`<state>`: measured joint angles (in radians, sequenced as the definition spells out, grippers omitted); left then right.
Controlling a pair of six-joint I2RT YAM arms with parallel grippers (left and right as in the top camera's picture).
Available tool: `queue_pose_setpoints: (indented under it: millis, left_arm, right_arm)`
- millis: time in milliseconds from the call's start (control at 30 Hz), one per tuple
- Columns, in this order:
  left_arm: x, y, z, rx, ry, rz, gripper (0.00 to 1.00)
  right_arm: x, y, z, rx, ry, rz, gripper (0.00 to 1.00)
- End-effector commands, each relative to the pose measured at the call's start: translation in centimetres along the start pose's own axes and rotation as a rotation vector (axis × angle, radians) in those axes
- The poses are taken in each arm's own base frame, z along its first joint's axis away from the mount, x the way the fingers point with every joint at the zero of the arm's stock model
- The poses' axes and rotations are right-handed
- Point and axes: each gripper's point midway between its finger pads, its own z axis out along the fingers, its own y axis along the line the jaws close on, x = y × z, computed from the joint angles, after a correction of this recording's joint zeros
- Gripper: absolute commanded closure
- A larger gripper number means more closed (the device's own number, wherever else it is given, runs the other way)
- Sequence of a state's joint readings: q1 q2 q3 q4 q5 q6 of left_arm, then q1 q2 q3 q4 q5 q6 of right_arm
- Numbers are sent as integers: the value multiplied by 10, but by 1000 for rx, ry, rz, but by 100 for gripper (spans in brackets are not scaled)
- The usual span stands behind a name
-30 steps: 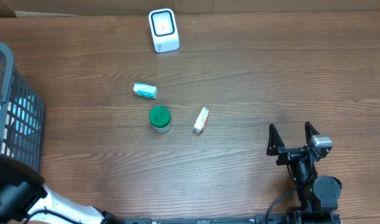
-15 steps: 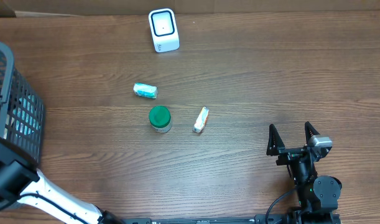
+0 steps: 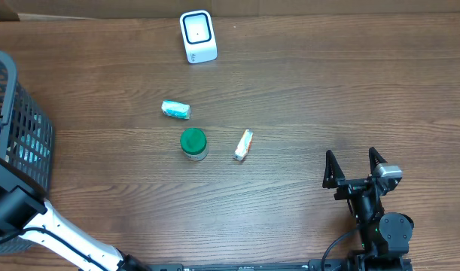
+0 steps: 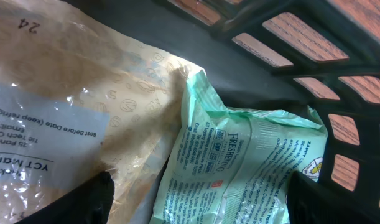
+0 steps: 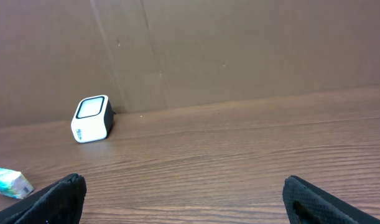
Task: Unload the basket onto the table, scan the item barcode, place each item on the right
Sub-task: 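Grasp the green wipes pack in the basket with the left gripper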
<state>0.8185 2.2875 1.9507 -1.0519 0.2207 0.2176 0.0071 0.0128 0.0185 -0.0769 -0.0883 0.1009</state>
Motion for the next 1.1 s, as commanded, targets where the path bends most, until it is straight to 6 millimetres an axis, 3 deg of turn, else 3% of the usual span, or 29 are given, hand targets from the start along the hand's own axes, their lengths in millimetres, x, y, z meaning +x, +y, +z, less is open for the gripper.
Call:
queue_pose_setpoints:
  millis: [0, 200, 600, 733, 933, 1067]
  left_arm:
    - [1, -1, 7, 11, 6, 32, 23]
    - [0, -1, 7, 11, 2, 50, 23]
    - [17, 0, 27, 20, 39, 43, 27]
    - [17, 0, 27, 20, 39, 39, 45]
    - [17, 0, 27, 20, 39, 35, 93]
    - [16, 0, 24, 17, 35, -6, 96]
  right_arm:
    - [2, -1, 0, 5, -2, -1, 0]
    - [2, -1, 0, 5, -2, -1, 0]
    - [2, -1, 0, 5, -2, -1, 0]
    - [2, -1, 0, 5, -2, -1, 0]
    - [2, -1, 0, 5, -2, -1, 0]
    - [2, -1, 0, 5, -2, -1, 0]
